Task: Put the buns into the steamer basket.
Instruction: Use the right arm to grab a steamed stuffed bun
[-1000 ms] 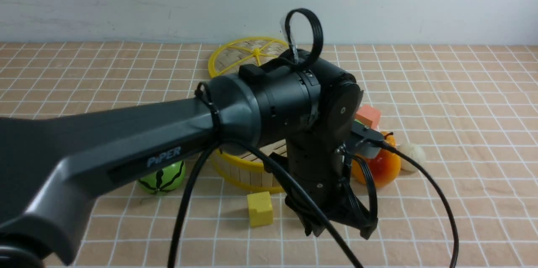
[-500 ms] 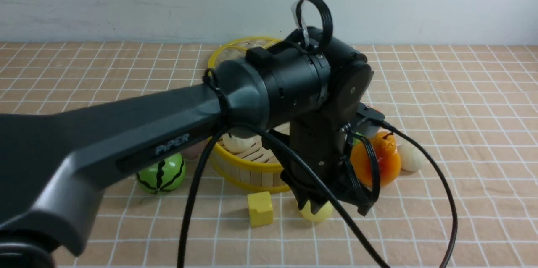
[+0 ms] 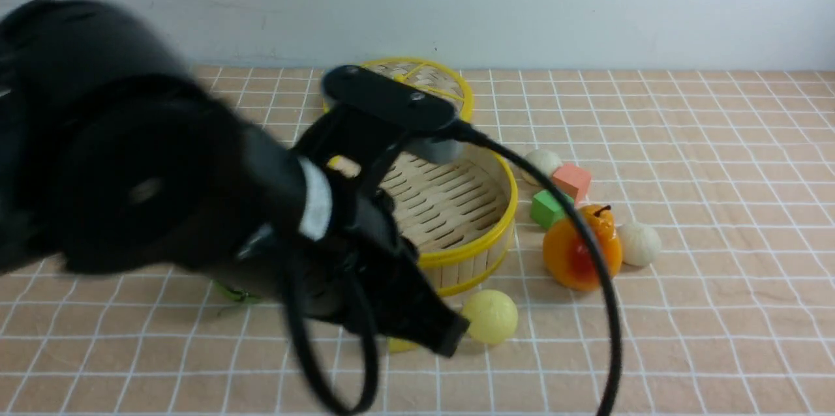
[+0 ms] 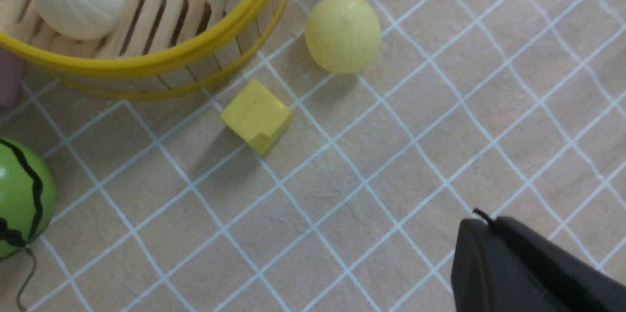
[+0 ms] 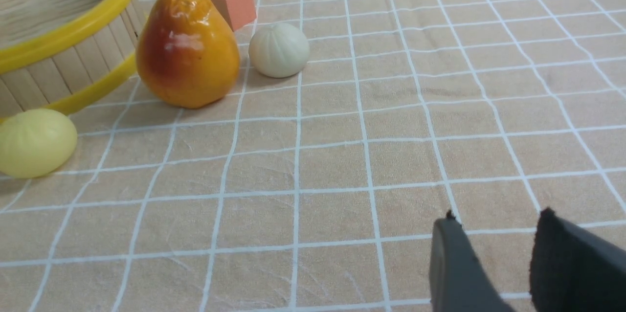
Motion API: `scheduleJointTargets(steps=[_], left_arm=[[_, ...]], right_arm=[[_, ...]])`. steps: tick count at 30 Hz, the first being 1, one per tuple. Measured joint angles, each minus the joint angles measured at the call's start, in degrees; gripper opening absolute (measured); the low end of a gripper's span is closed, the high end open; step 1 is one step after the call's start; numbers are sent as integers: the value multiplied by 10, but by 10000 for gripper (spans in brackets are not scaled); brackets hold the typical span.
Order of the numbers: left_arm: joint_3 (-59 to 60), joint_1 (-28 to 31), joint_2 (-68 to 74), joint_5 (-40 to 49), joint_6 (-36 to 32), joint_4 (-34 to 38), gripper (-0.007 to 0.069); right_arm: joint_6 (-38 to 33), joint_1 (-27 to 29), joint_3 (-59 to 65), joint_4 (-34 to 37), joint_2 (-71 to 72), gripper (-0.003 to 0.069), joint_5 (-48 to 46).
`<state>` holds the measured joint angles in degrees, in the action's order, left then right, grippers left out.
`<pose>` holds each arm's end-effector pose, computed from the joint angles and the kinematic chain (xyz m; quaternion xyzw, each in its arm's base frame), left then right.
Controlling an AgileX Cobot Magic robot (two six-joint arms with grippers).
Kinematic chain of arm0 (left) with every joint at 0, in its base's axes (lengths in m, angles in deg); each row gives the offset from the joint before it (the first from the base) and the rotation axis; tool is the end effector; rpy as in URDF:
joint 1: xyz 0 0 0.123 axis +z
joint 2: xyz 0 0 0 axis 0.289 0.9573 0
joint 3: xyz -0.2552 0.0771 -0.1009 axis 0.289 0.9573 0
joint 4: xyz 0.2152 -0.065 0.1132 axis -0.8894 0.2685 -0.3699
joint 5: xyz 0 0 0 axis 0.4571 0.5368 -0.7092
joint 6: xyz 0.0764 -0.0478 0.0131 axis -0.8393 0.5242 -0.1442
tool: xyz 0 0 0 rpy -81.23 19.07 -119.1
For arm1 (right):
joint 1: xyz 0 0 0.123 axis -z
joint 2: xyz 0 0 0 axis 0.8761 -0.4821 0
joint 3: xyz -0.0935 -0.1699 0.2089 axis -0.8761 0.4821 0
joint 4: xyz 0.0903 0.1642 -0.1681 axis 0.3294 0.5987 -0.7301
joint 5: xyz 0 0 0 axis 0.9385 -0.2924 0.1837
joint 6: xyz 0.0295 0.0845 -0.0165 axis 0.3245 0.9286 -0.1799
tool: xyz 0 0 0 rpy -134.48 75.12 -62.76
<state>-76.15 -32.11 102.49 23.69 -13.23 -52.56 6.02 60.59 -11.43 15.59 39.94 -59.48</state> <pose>0.1808 -0.2026 0.3390 0.3078 0.8817 -0.1611 0.3192 0.0522 0.0006 0.1725 0.0384 0.8060 0.0342 0.5897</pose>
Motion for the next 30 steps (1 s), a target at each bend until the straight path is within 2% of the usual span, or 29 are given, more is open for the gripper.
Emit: scheduleJointTargets(steps=[2,3,7,10,13,15,18,19,21,25,29,30], left_arm=[[99,0,-86,-89,1,2,-13],[99,0,-86,-89,1,3,-13],[249,0,-226,-221,19,8,-13],[309,0,-291,-270,35,9,-13],[370,0,-367,-310,44,9,-13],[410,0,-426,-321,46,9,-13],[429,0,-452,-323,47,9,-13],[439,0,-462,-323,47,9,-13],[442,0,-465,-323,47,8,-13],[443,0,-465,-324,47,6,-13],[443,0,-465,-328,47,6,-13],[443,0,-465,-328,47,6,-13]], right_arm=[[0,0,0,0,0,239,0],[0,0,0,0,0,239,0],[0,0,0,0,0,239,0],[6,0,0,0,0,239,4],[55,0,4,67,0,239,43],[125,0,5,162,0,239,110],[160,0,5,228,0,239,158],[181,-1,5,282,0,239,195],[193,-4,-1,303,0,239,201],[176,-36,-94,305,-29,235,101],[90,-74,-288,223,-235,160,-158],[86,-76,-306,219,-246,150,-169]])
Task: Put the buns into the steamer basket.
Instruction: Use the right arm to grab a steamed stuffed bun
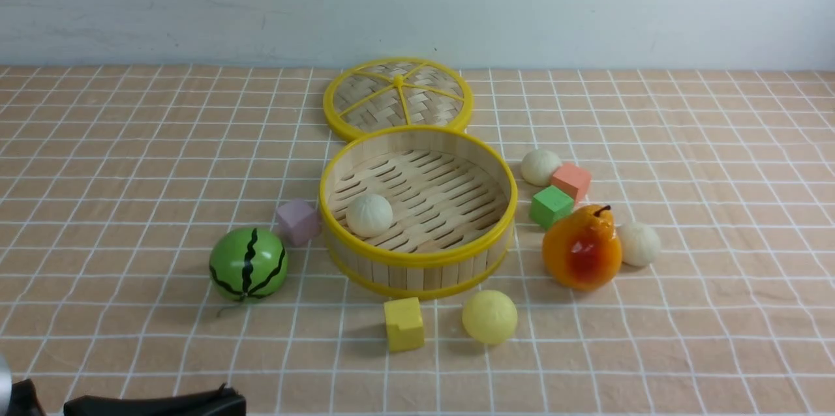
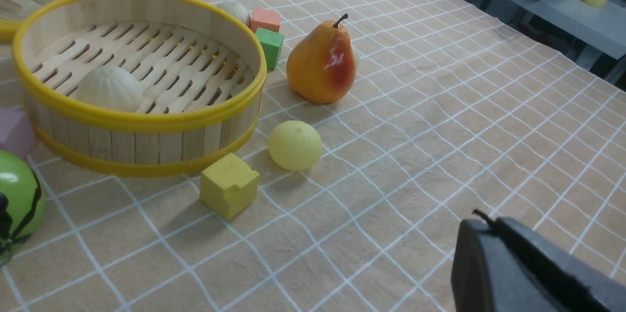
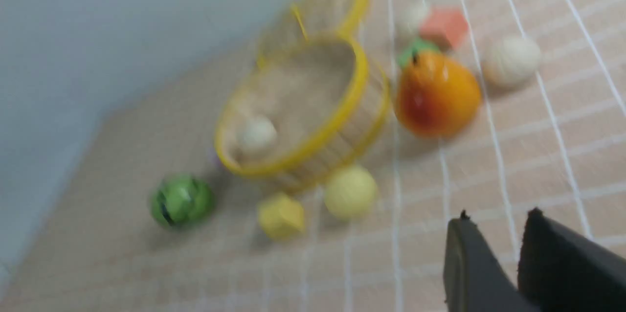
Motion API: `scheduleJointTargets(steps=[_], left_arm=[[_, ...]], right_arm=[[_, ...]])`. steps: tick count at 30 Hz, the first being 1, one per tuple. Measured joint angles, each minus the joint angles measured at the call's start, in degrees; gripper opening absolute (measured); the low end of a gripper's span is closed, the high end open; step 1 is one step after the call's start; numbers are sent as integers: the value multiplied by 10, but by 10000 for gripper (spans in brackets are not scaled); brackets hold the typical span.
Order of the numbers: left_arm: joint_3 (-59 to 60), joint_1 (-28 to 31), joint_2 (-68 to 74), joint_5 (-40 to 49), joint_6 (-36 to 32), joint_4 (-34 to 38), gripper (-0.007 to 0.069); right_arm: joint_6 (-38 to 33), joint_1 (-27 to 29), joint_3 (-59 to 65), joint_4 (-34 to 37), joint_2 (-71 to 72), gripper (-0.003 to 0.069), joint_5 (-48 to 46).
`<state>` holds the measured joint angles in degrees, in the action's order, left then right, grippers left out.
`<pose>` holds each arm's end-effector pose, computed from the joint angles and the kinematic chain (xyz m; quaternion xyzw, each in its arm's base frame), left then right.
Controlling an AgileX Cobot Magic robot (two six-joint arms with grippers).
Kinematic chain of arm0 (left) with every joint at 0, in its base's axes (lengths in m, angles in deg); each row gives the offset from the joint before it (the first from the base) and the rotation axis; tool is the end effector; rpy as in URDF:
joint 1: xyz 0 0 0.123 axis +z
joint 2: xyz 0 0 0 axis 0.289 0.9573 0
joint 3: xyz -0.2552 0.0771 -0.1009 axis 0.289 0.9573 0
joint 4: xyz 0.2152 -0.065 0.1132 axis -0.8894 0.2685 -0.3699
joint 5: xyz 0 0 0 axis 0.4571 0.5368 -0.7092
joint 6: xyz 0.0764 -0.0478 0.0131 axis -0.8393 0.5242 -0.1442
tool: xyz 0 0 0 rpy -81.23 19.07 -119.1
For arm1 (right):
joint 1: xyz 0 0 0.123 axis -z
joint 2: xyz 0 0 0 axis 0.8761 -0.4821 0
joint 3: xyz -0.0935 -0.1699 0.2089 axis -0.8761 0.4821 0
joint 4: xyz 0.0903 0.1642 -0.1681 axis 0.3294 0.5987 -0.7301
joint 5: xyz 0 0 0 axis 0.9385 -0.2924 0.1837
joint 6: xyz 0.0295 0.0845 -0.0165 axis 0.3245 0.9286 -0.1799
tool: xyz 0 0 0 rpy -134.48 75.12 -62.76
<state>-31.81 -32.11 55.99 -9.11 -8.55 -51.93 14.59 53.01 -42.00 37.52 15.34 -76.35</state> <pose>0.0710 -0.0805 0.2779 0.2313 0.7488 -0.3229 0.5306 0.0757 0.0326 0.3008 0.1133 0.8386 0.2740 0.4569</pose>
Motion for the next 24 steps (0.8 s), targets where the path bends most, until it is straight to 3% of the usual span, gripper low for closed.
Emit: scheduleJointTargets(steps=[3,7,13,15,18,24], left_arm=[[0,0,0,-7,0,0,-13],[0,0,0,-10,0,-1,-13],[0,0,-1,-10,0,-1,-13],[0,0,-1,-10,0,-1,-13],[0,0,-1,-10,0,-1,-13],[0,0,-1,-10,0,-1,-13]], right_arm=[[-74,-8,-122,-43,-181,69,-138],[-133,-12,-233,-56,-359,1,-201],[-139,-89,-339,-91,-542,0,-205],[-123,-163,-399,-125,-620,2,-189],[-115,-214,-454,-154,-695,14,-186],[-93,-265,-567,-169,-845,87,-192]])
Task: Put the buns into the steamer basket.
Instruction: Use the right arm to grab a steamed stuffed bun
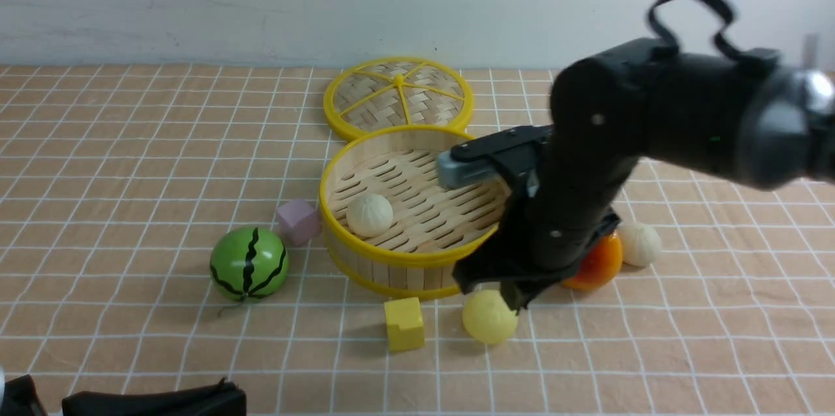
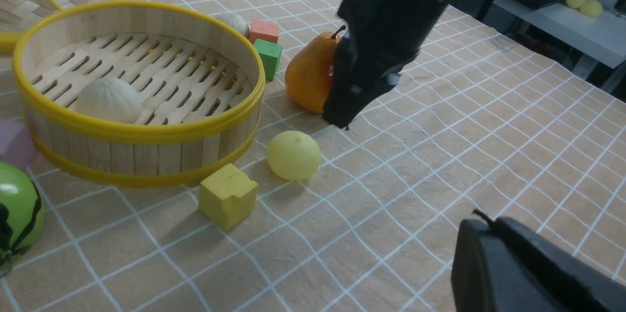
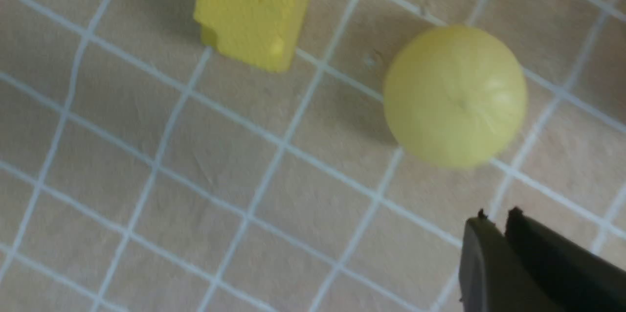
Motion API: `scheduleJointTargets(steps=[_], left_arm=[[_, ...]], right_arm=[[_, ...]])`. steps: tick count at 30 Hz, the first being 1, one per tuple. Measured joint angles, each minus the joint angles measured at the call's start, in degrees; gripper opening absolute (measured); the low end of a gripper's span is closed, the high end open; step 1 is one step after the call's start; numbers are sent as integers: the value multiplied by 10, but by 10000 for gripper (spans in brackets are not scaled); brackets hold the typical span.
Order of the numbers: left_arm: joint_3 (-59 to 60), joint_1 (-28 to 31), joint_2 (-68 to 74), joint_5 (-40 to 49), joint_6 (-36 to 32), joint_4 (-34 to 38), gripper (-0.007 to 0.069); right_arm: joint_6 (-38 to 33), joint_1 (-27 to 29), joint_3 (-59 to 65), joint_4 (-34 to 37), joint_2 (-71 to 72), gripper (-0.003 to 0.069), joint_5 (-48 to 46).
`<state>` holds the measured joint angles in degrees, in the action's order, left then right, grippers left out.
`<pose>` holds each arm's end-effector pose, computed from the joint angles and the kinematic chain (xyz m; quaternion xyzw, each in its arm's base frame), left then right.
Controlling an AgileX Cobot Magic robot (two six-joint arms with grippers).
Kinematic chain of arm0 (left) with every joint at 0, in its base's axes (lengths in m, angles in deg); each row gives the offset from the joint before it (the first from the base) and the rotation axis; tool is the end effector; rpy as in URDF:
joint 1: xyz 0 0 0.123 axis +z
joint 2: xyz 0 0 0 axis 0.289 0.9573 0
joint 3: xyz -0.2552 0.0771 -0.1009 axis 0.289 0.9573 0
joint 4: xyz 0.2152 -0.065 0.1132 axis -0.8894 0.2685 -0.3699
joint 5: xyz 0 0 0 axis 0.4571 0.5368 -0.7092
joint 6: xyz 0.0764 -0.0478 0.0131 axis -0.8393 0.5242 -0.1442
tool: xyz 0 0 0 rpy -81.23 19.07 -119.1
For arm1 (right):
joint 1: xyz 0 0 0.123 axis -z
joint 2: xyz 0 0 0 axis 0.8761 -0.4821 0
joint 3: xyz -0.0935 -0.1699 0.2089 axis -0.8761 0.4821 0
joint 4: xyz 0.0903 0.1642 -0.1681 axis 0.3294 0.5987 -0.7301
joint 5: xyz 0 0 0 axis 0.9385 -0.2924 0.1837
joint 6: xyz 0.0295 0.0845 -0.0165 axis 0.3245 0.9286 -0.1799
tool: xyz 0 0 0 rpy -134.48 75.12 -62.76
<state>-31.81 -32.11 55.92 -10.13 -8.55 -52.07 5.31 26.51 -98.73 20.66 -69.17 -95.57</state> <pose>0.0711 -0.0806 0.2796 0.2305 0.7428 -0.3263 0.5372 0.3209 0.2304 0.2369 -0.2331 0.9634 0.0810 0.1048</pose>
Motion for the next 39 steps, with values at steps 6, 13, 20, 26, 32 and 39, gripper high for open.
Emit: scheduleJointTargets(steps=[6,13,20,26,32,39], left_arm=[[0,0,0,0,0,0,-13],[1,0,0,1,0,0,-11],[1,0,0,1,0,0,-11],[1,0,0,2,0,0,-11],[1,0,0,2,0,-1,-3],[1,0,0,2,0,-1,4]], right_arm=[[19,-2,-58,-10,-72,210,-4],[40,-2,-63,-24,-72,286,-14],[57,0,-61,-31,-92,290,6],[61,10,-61,-42,-101,290,31],[59,10,-61,-42,-101,172,24],[43,10,-61,-42,-101,-3,7]])
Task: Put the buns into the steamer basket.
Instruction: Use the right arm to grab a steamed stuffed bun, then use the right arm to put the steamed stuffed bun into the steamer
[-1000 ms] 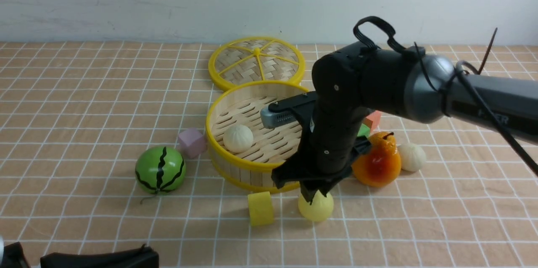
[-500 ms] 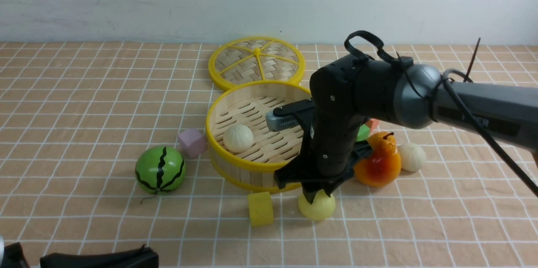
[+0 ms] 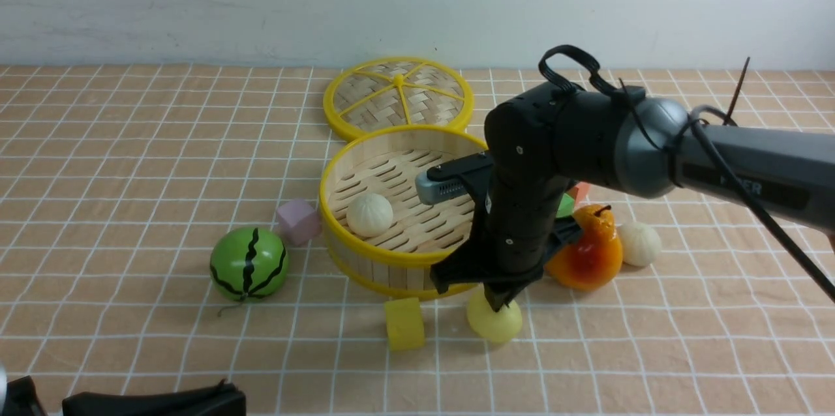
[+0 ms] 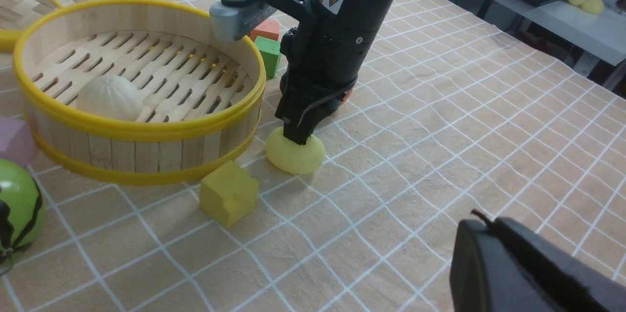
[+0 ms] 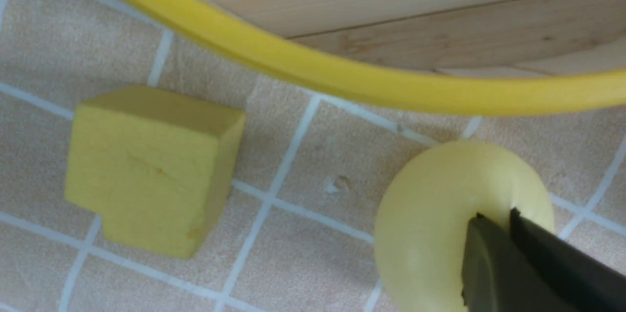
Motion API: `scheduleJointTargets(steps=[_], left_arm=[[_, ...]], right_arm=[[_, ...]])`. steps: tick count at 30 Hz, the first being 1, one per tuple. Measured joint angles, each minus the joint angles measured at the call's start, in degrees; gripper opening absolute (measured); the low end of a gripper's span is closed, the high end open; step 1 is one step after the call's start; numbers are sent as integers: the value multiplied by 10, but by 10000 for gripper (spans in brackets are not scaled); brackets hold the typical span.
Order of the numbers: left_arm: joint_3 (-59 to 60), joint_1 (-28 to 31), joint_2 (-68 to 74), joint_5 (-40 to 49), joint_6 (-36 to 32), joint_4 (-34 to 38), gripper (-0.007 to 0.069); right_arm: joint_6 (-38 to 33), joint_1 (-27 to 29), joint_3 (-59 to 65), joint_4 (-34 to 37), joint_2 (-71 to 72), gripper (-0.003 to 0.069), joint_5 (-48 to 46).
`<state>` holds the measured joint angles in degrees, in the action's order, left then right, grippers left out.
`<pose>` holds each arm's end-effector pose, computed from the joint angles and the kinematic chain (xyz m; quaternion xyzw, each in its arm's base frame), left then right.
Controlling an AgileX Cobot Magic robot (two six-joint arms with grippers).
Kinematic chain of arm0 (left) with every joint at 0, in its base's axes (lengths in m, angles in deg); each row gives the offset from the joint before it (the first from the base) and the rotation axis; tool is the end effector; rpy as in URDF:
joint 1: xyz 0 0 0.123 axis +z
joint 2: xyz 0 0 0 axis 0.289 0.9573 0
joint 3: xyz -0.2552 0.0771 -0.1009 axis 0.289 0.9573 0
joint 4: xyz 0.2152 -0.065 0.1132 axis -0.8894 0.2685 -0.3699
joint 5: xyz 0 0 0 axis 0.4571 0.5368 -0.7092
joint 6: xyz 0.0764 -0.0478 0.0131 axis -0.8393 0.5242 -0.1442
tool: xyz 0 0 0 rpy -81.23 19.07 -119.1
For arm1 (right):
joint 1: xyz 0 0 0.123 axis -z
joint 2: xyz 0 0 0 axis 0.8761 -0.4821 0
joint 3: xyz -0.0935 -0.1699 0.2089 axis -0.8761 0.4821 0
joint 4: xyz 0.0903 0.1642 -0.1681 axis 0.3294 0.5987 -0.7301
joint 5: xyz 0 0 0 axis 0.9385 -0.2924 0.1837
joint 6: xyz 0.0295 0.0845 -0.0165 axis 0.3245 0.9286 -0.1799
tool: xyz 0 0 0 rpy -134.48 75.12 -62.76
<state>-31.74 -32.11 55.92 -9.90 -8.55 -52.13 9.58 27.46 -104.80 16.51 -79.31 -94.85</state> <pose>0.0711 -0.0805 0.2788 0.2313 0.7443 -0.3248 0.5357 0.3555 0.2389 0.1919 -0.2043 0.9740 0.0426 0.0878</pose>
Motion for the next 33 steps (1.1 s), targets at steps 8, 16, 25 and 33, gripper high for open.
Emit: scheduleJointTargets(steps=[8,16,25,33], left_arm=[[0,0,0,0,0,0,10],[0,0,0,0,0,0,16],[0,0,0,-1,0,0,20],[0,0,0,-1,0,0,20]], right_arm=[[-21,-16,3,5,46,-3,-35],[-33,-23,-24,13,95,-1,79],[-33,16,-36,-9,8,22,194],[-33,18,-37,-9,-1,291,207]])
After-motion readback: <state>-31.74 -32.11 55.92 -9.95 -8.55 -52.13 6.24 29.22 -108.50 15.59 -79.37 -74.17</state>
